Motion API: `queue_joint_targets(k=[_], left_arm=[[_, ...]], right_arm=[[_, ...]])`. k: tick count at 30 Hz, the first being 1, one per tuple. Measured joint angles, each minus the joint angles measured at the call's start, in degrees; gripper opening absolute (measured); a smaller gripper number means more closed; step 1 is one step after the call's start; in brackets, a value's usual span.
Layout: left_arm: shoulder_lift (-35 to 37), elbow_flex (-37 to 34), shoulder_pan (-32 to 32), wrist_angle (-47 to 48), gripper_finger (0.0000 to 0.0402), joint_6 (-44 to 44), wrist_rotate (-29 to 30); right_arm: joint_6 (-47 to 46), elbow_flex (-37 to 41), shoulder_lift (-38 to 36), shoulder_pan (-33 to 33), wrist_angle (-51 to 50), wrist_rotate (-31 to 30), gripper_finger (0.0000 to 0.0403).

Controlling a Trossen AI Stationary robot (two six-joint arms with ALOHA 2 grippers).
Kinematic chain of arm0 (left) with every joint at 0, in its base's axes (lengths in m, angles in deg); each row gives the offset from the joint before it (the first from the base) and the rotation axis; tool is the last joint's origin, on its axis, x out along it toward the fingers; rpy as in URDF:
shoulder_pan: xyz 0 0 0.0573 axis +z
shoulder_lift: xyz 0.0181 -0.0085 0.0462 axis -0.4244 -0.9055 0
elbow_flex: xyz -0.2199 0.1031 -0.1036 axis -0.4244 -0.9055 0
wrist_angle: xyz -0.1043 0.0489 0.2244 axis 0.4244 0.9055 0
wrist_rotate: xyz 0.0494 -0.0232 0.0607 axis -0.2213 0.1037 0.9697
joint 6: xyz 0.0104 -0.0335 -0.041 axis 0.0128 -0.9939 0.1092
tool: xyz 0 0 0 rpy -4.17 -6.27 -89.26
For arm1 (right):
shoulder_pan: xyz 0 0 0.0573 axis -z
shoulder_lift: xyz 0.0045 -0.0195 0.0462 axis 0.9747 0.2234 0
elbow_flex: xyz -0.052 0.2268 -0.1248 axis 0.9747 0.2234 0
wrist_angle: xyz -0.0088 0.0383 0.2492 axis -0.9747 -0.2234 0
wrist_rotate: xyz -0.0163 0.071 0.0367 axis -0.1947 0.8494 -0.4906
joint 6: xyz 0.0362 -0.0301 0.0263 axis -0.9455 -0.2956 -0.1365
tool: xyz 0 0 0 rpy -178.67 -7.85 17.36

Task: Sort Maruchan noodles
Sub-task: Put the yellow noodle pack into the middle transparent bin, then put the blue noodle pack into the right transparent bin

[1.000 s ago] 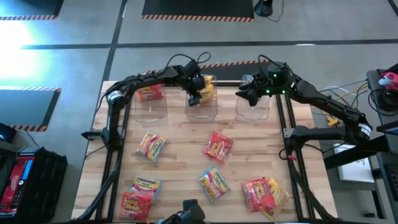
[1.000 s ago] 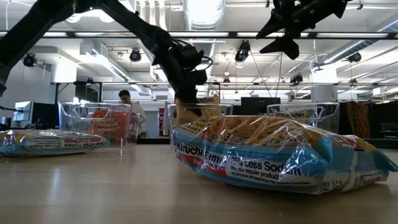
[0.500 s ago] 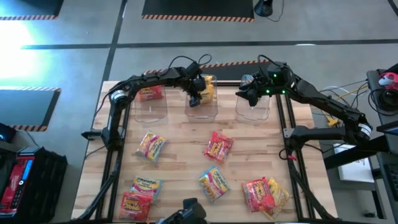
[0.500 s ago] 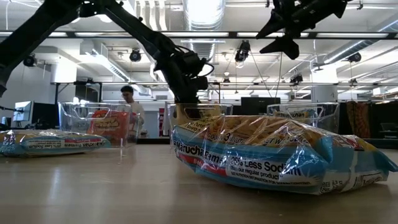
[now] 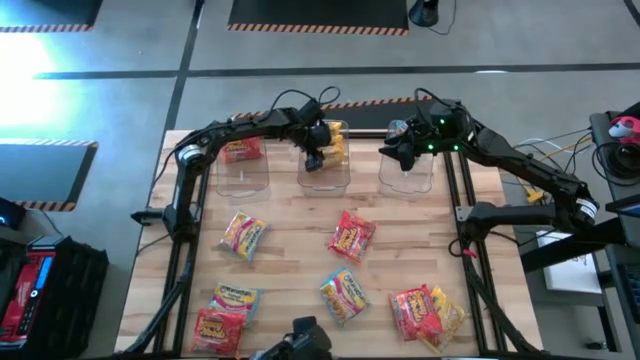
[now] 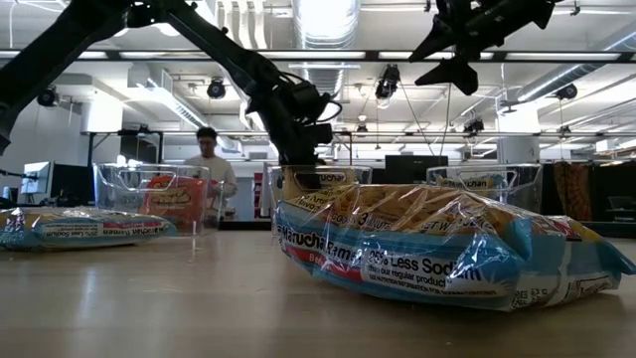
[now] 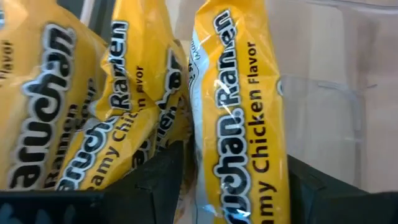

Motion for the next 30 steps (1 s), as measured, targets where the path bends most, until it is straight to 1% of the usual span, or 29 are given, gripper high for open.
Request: queue_joint_targets(k=[3, 6, 11, 15, 23, 30], left_arm=[[0.02, 0.00, 0.03, -0.37, 0.0178, 0.00, 1.66], [0.09, 0.22, 0.08, -0.52, 0.0178, 0.00, 1.79], [0.16, 3.57, 0.05, -0.10, 0.0178, 0.80, 3.46], [0.24, 6.73, 0.08, 2.68, 0.0178, 1.77, 3.80], [0.26, 10.02, 0.07, 4.92, 0.0178, 2.58, 3.78], [0.38, 16.47, -1.45, 11.51, 0.0178, 1.78, 3.15]], right_arm=[[-0.02, 0.00, 0.00, 0.00, 0.00, 0.00, 0.0233], [0.00, 0.00, 0.00, 0.00, 0.00, 0.00, 0.0233], [-0.02, 0.00, -0.01, 0.00, 0.00, 0.00, 0.0233], [-0.02, 0.00, 0.00, 0.00, 0.00, 0.00, 0.0233], [-0.02, 0.00, -0.01, 0.00, 0.00, 0.00, 0.0233], [0.00, 0.00, 0.00, 0.00, 0.00, 0.00, 0.0233]])
